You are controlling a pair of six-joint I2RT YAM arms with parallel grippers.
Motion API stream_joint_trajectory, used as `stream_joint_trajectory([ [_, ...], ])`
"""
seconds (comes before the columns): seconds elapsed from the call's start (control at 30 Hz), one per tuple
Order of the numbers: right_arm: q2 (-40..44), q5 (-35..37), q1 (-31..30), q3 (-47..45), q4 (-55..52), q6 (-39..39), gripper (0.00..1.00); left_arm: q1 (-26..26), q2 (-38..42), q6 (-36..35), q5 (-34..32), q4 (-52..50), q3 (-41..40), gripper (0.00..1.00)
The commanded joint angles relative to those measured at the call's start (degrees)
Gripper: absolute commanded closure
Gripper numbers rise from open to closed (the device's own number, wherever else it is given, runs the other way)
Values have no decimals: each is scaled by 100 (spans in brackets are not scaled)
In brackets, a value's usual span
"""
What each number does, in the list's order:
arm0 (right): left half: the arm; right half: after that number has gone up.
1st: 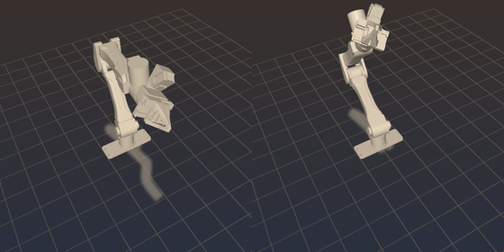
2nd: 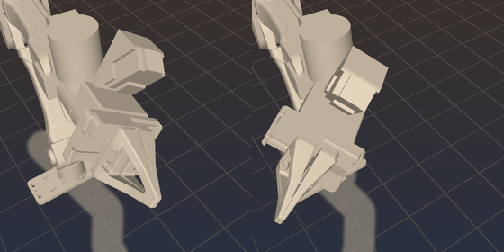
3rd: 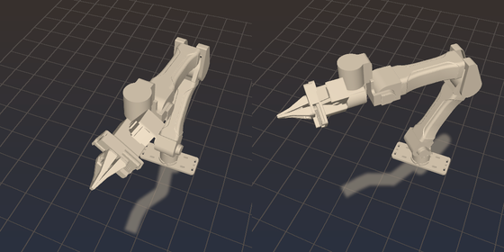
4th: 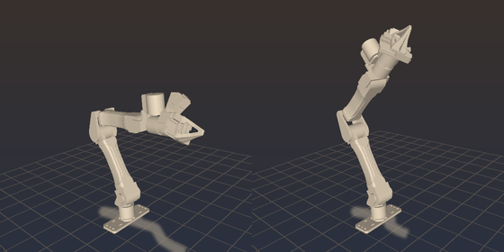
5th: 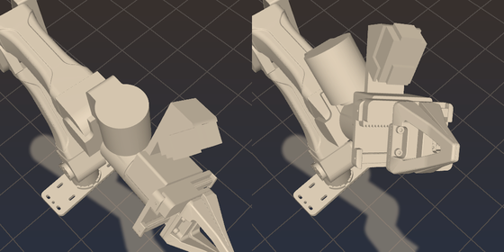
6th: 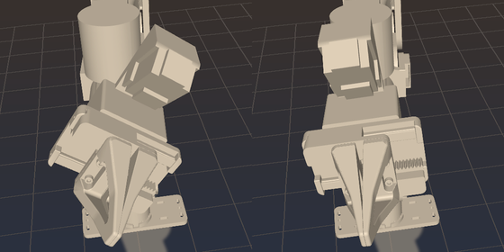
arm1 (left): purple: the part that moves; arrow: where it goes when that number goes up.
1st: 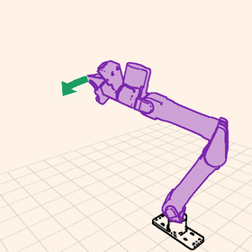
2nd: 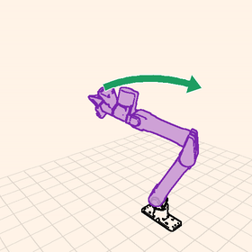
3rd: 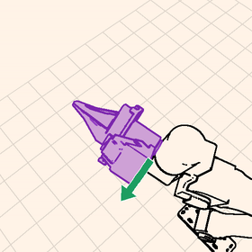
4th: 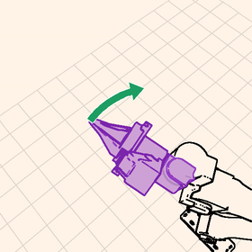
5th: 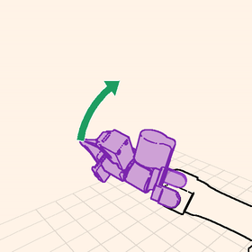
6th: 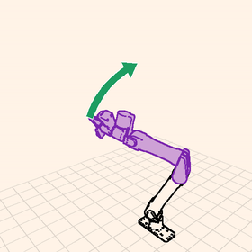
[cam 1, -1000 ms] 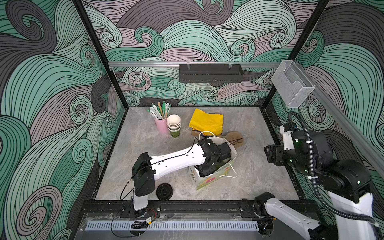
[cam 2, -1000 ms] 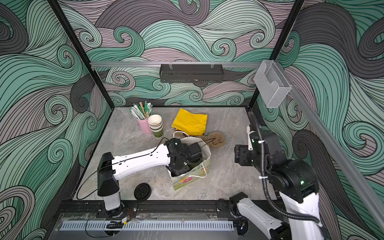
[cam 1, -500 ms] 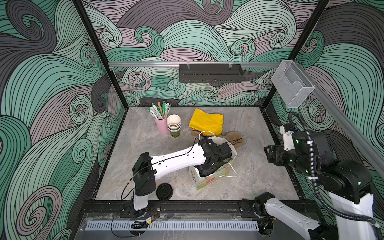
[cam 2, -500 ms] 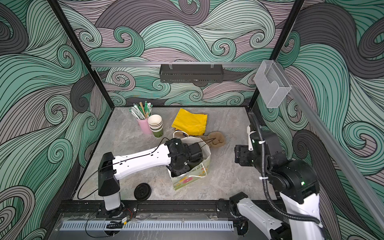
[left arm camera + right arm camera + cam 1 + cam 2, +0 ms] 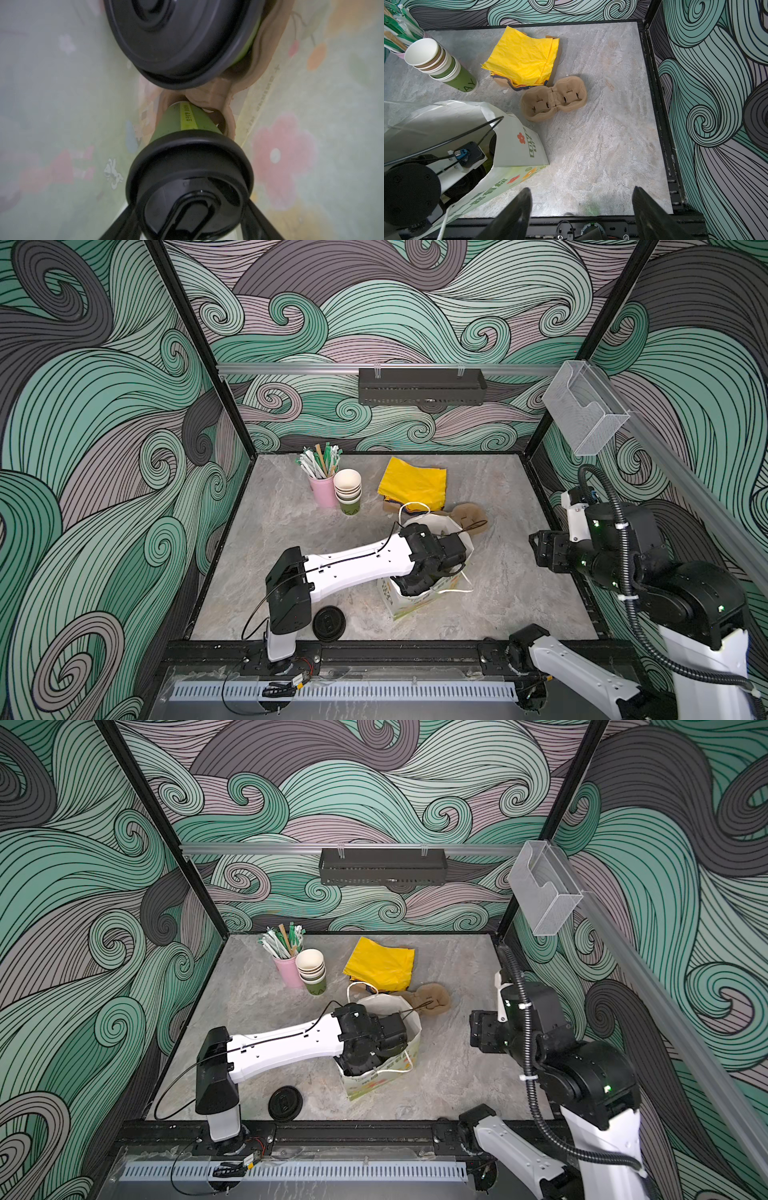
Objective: Pack a coffee takeout order
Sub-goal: Rotate the takeout bag at the center of the table.
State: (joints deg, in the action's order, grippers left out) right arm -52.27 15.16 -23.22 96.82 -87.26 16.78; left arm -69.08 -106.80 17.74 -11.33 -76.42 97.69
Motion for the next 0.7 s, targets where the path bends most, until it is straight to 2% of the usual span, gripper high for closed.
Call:
stream_joint_trajectory([
  [0.0,50,63,20,12,-90,71,23,8,-530,108,404,94,-424,69],
  [0.4,85,82,20,3,-122,82,22,32,-461,269,209,170,-440,69],
  [0.67,109,90,20,-5,-128,98,22,57,-467,410,522,374,-658,69],
])
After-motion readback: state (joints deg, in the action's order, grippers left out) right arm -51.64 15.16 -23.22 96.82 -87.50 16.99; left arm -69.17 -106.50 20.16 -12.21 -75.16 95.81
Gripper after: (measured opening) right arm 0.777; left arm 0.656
